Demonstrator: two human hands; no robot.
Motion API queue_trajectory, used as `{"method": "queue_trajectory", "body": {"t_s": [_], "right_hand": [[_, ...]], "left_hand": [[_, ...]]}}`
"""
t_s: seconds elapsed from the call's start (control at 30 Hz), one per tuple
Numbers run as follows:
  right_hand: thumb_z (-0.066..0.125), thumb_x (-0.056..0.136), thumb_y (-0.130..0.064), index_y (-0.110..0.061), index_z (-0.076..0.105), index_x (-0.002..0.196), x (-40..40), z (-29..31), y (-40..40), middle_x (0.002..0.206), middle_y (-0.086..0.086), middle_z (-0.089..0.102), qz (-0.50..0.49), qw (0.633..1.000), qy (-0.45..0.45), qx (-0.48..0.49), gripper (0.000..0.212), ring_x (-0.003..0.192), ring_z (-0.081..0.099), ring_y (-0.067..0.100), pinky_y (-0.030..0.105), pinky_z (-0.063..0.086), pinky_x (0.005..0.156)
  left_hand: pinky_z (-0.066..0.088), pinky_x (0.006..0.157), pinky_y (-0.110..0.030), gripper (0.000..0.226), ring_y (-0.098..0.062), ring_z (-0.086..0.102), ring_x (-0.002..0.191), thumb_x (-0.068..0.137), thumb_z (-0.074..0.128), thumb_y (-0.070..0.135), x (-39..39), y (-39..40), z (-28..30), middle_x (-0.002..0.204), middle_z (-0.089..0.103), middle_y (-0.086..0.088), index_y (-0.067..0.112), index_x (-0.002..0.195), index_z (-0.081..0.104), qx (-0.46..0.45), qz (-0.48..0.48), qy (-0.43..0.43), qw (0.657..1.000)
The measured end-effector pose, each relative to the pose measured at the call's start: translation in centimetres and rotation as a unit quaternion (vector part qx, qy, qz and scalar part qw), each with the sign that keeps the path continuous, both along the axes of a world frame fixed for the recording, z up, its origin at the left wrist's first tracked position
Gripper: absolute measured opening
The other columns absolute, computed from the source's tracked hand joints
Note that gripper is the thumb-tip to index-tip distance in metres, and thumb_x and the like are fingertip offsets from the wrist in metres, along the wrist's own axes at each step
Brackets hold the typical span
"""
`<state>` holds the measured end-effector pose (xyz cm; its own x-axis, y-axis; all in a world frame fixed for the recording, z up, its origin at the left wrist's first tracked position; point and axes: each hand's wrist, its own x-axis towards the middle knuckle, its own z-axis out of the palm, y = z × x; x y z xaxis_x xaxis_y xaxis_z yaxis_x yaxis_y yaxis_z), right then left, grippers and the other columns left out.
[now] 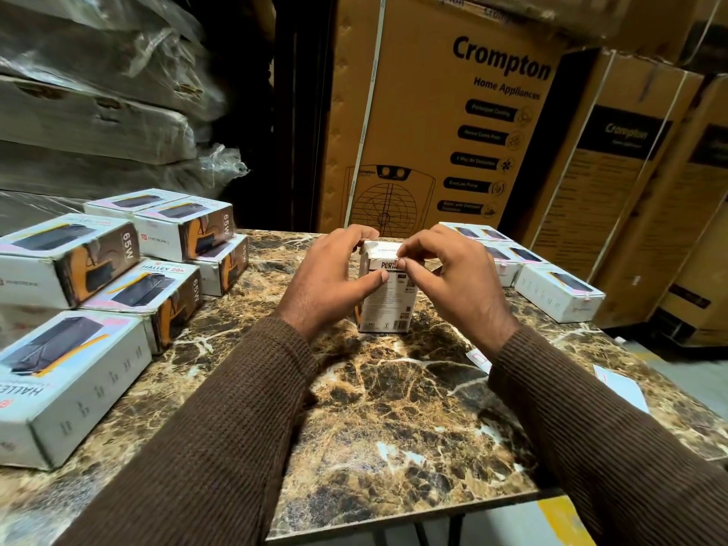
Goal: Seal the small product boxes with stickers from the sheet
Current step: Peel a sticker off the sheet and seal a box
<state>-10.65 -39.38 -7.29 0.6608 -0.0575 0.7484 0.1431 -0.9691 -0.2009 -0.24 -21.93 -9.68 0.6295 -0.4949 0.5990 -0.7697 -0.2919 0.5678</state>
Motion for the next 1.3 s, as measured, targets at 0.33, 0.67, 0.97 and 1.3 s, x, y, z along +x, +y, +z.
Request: {"method": "queue_trajectory", "body": {"t_s": [0.33, 0.67, 0.97, 1.3], "right_hand": [[0.072, 0.097, -0.024, -0.021, 0.075, 0.098, 0.1, -0.3, -0.2, 0.098, -0.010, 0.066, 0.015, 0.999, -0.020, 0.042, 0.004, 0.093, 0.061, 0.002, 0.022, 0.057, 0.077], [0.068, 0.093, -0.026, -0.020, 0.055, 0.098, 0.5, -2.6, -0.4, 0.109, -0.002, 0.055, 0.010, 0.985, -0.049, 0.164, 0.016, 0.095, 0.056, 0.003, 0.017, 0.052, 0.076], [0.077, 0.093, -0.024, -0.021, 0.064, 0.095, 0.0, -4.1, -1.4, 0.119, -0.002, 0.063, 0.061, 0.955, 0.045, 0.288, 0.014, 0.107, 0.066, 0.012, 0.038, 0.065, 0.084], [0.064, 0.103, -0.031, -0.025, 0.071, 0.131, 0.1, -4.1, -2.1, 0.126, -0.005, 0.069, 0.097, 0.919, 0.032, 0.382, 0.029, 0.112, 0.067, 0.012, 0.038, 0.063, 0.087]], "left_hand": [[0.049, 0.108, -0.048, 0.053, -0.013, 0.053, 0.129, 0.093, 0.076, 0.040, 0.0, 0.0, -0.1, 0.138, 0.061, 0.007, 0.024, 0.140, 0.057, -0.001, -0.004, 0.004, 1.000], [0.053, 0.095, -0.029, 0.045, -0.009, 0.060, 0.114, 0.095, 0.076, 0.031, -0.1, 0.0, -0.3, 0.128, 0.061, 0.007, 0.022, 0.131, 0.051, 0.009, 0.006, 0.049, 0.999], [0.062, 0.079, -0.028, 0.023, -0.013, 0.067, 0.105, 0.099, 0.070, 0.031, 0.1, 0.1, -1.2, 0.107, 0.070, 0.005, 0.016, 0.086, 0.058, -0.001, 0.020, 0.078, 0.997], [0.064, 0.084, -0.035, 0.012, -0.010, 0.070, 0.103, 0.098, 0.073, 0.020, -0.9, 0.0, -0.5, 0.109, 0.073, 0.004, 0.020, 0.109, 0.070, -0.095, -0.053, 0.184, 0.977]]}}
